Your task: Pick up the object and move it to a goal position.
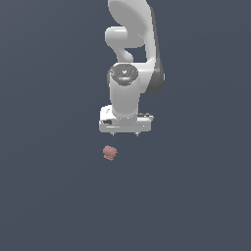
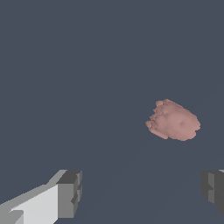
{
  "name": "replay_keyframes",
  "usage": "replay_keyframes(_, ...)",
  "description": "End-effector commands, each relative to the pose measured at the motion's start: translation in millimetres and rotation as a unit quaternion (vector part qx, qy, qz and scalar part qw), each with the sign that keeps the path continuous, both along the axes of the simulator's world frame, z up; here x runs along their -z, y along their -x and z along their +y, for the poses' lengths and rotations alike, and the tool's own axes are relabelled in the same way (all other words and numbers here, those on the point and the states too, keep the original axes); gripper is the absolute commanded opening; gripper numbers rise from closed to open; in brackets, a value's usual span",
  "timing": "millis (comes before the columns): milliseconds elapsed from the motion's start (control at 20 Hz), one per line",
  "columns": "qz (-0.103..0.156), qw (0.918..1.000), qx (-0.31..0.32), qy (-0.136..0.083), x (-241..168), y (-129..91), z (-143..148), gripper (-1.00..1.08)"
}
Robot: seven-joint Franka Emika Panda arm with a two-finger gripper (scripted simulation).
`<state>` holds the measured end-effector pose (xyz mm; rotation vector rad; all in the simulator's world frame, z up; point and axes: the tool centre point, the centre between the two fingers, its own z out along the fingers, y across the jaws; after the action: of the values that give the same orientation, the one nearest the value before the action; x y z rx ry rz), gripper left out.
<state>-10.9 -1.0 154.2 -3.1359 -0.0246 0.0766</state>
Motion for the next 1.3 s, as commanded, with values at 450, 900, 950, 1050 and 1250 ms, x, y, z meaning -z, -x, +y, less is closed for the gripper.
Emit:
replay_keyframes(450, -0.015, 0.9998, 0.015, -0.006, -14.4, -5.8, -10.1, 1.00)
replay_keyframes(900, -0.016, 0.9994, 0.032, -0.005, -8.5, -8.1, -14.5, 1.00)
replay_keyframes(950, -0.016, 0.9992, 0.037, -0.005, -6.5, -8.9, -16.2, 1.00)
replay_keyframes(1050, -0.016, 0.9985, 0.052, -0.004, -1.6, -10.8, -20.1, 1.00)
replay_keyframes(1250, -0.018, 0.9957, 0.091, -0.003, 11.8, -15.7, -31.2, 1.00)
